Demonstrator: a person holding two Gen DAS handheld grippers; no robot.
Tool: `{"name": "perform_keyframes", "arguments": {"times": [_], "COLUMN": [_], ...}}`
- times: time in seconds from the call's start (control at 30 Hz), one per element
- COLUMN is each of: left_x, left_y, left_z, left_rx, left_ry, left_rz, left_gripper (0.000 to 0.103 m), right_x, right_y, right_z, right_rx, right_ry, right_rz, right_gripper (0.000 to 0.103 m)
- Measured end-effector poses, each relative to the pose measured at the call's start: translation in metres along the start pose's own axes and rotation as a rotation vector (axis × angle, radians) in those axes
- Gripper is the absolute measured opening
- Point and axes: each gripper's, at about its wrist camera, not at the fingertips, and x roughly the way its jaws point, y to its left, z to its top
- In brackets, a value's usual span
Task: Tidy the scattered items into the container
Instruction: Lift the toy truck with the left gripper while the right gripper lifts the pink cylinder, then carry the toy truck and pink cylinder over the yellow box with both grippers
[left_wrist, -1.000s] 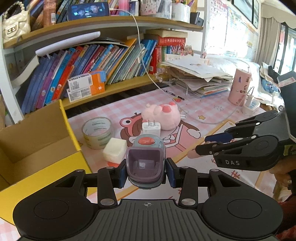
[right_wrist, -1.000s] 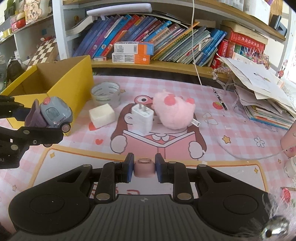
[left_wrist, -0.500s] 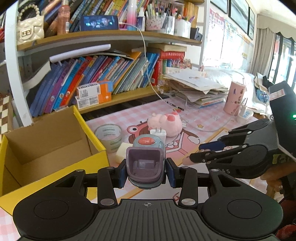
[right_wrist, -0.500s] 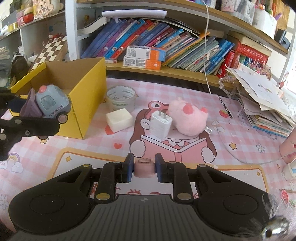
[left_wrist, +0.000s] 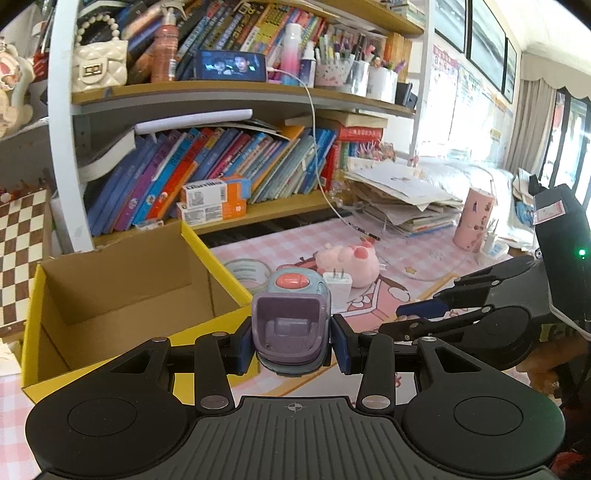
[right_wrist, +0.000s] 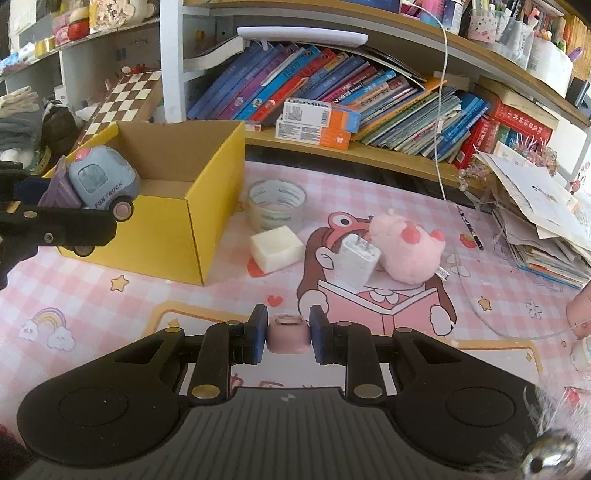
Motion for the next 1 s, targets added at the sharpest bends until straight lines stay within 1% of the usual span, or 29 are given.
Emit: {"name": "perform_keyframes", "arguments": {"times": [0.13, 0.37, 0.67, 1.0], "left_x": [-0.005, -0.015, -0.029, -0.036], "left_y": [0.008, 0.029, 0.061, 0.084], "left_z": [0.000, 0.002, 0.000, 0.001], "left_rx": [-0.011, -0.048, -0.112, -0.144], "left_ry": [-0.015, -0.045, -0.072, -0.091], "left_rz": [0.011, 0.059, 0.134, 0.180], "left_gripper": [0.041, 0.041, 0.041, 0.041], "right_x": [-0.002, -0.008, -0.015, -0.011], "right_y": [0.004, 0.013, 0.032, 0.047], "right_z": [0.006, 0.023, 0.052, 0.081], "right_rx": [-0.004, -0.022, -0.085, -0.144], "right_ry": [-0.008, -0.041, -0.114, -0.154], "right_rz": [0.010, 0.033, 0.074, 0.120], "right_gripper": [0.023, 0.023, 0.023, 0.023]}}
